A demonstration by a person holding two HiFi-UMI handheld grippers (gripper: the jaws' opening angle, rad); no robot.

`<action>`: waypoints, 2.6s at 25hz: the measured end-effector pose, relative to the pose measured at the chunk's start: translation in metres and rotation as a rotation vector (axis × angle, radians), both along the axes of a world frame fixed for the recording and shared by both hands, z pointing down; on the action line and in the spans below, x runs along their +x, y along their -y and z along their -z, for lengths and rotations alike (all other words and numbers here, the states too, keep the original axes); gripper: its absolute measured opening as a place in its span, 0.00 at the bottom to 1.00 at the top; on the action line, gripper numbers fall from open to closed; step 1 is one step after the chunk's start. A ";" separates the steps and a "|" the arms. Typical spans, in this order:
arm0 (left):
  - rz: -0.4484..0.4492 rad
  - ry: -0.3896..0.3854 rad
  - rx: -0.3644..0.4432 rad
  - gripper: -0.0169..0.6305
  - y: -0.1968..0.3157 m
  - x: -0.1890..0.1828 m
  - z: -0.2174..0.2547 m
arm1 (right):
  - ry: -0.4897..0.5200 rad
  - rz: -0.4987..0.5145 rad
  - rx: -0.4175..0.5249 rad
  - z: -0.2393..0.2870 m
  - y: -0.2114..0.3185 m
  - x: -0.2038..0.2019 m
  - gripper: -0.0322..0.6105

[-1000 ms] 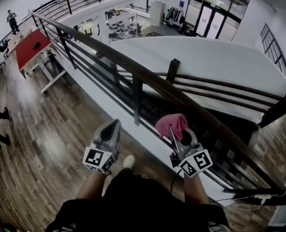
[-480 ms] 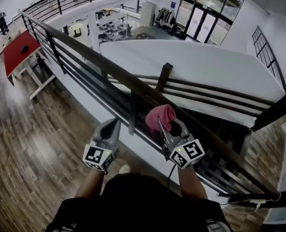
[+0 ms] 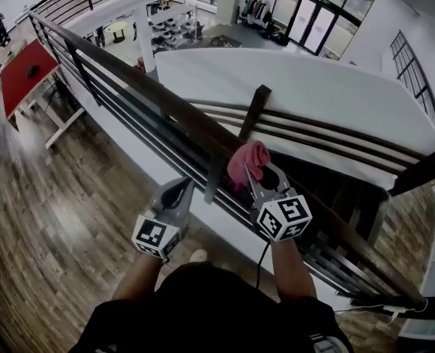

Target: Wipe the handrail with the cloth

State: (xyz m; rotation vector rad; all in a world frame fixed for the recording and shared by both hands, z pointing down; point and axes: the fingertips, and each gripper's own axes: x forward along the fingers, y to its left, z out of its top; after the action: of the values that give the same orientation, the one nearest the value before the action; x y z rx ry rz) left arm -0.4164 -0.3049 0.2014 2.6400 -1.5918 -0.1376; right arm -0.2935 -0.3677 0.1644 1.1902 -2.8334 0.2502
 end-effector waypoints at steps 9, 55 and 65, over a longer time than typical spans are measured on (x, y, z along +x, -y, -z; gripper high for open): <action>-0.044 0.009 -0.047 0.02 0.028 -0.007 -0.006 | -0.228 -0.052 -0.078 -0.019 0.046 -0.024 0.13; -0.259 -0.042 -0.066 0.02 0.031 0.119 -0.011 | -0.808 -0.240 -0.147 -0.070 0.024 0.109 0.13; -0.320 -0.010 -0.063 0.02 0.012 0.175 -0.007 | -0.804 -0.261 -0.166 -0.071 -0.005 0.159 0.13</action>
State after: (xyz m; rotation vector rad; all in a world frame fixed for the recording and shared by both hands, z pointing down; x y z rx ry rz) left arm -0.2416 -0.3167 0.2081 2.7926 -1.1289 -0.0832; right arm -0.1341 -0.3625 0.2354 1.2516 -1.9384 0.0030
